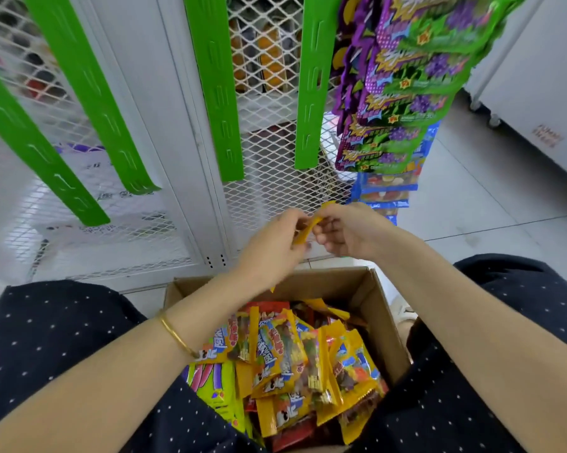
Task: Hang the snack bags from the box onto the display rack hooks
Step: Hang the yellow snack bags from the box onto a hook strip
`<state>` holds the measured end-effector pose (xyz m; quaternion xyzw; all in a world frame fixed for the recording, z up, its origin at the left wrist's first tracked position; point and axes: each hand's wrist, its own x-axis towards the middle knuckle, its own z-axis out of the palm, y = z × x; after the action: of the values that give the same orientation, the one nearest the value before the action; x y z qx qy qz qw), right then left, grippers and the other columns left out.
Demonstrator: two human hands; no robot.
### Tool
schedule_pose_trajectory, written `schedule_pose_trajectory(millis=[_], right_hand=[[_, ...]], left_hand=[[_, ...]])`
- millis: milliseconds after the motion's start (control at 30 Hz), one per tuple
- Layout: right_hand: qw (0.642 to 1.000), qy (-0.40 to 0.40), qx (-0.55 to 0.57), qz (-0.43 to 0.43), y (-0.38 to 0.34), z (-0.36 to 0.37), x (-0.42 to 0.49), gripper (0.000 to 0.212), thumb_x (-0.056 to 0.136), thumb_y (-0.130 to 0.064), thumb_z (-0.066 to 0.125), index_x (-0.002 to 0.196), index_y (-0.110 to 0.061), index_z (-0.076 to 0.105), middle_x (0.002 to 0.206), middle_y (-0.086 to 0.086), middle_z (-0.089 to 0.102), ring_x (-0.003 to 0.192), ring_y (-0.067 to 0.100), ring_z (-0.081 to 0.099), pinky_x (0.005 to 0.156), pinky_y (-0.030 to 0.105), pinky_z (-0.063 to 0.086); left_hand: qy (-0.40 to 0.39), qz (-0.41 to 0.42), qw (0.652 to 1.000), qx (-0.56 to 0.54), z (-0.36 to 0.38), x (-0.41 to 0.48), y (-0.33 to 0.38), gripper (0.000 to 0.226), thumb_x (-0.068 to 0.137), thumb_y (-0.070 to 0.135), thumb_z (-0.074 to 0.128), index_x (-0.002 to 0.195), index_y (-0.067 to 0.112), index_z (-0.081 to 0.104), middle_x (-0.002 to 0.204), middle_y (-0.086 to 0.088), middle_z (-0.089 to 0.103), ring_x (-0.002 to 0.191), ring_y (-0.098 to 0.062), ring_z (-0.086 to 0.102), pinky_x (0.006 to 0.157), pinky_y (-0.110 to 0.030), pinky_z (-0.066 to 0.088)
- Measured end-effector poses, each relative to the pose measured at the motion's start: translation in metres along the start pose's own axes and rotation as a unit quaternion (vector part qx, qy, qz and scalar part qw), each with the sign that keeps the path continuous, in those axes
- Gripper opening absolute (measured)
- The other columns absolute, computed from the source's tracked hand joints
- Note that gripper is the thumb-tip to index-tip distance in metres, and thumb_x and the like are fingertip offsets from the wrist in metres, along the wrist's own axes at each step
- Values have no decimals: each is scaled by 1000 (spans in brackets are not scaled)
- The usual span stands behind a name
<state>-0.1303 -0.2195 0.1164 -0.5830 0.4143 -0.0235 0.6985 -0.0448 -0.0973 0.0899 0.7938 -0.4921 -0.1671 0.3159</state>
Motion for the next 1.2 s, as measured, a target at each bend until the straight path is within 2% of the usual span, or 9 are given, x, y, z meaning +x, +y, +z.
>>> schedule_pose_trajectory(millis=[133, 233, 333, 400, 500, 700, 900, 1133, 1200], right_hand=[[978, 90, -163, -99, -25, -9, 17, 38, 98, -33, 40, 73, -7, 50, 62, 10, 58, 42, 17, 57, 42, 22, 46], [876, 183, -380, -234, -37, -24, 35, 29, 96, -36, 46, 87, -9, 52, 78, 6, 56, 73, 26, 58, 65, 34, 45], [932, 41, -282, -222, -38, -26, 50, 37, 93, -34, 53, 117, -7, 52, 110, 6, 61, 102, 21, 57, 87, 37, 47], [958, -18, -188, -215, -38, -21, 58, 23, 92, -25, 57, 109, -10, 60, 106, 8, 67, 98, 20, 64, 83, 36, 54], [969, 17, -102, -226, -40, -14, 65, 6, 89, -16, 61, 84, -18, 63, 82, -2, 68, 74, 8, 65, 63, 20, 50], [946, 138, -73, -285, -36, -3, 69, 16, 90, -19, 61, 79, -23, 50, 64, -12, 61, 61, -8, 57, 70, 22, 49], [943, 194, -40, -266, -29, 11, 72, 13, 89, -21, 61, 79, -23, 53, 88, 10, 67, 87, 25, 64, 85, 47, 51], [947, 169, -45, -268, -29, 10, 67, 16, 90, -17, 60, 79, -26, 52, 87, 6, 65, 88, 25, 64, 85, 46, 52], [950, 161, -36, -264, -28, 7, 67, 15, 90, -18, 60, 80, -25, 52, 86, 5, 64, 90, 26, 64, 86, 47, 51]], left_hand=[[46, -59, 995, -67, -35, 39, -11, 15, 89, 8, 58, 75, 15, 58, 74, -3, 59, 78, -23, 58, 69, -29, 43], [28, -88, 987, -129, -58, 57, -15, 21, 88, 9, 60, 70, 16, 54, 69, 1, 56, 67, -13, 54, 56, -14, 41], [17, -110, 974, -200, -63, 71, -24, 12, 89, 13, 60, 78, 17, 57, 82, -3, 65, 75, -13, 61, 67, -19, 47], [23, -120, 964, -236, -62, 78, -28, 8, 88, 13, 61, 83, 18, 58, 85, -3, 67, 77, -12, 64, 72, -25, 50], [16, -124, 958, -259, -61, 87, -28, 4, 87, 11, 61, 86, 15, 60, 82, -1, 68, 73, -9, 63, 73, -25, 51], [37, -105, 950, -291, -57, 101, -25, 10, 90, 13, 59, 86, 22, 59, 85, -1, 68, 76, -11, 65, 75, -26, 53], [70, -91, 956, -269, -52, 101, -21, 20, 91, 13, 58, 80, 29, 54, 77, 8, 62, 56, 5, 61, 50, -5, 45], [123, -38, 974, -184, -42, 105, -22, 14, 88, 7, 58, 99, 15, 53, 101, -2, 60, 95, -15, 58, 82, -32, 51], [127, -36, 968, -214, -41, 105, -20, 20, 89, 8, 59, 105, 14, 48, 107, -2, 59, 100, -10, 56, 86, -21, 49]])
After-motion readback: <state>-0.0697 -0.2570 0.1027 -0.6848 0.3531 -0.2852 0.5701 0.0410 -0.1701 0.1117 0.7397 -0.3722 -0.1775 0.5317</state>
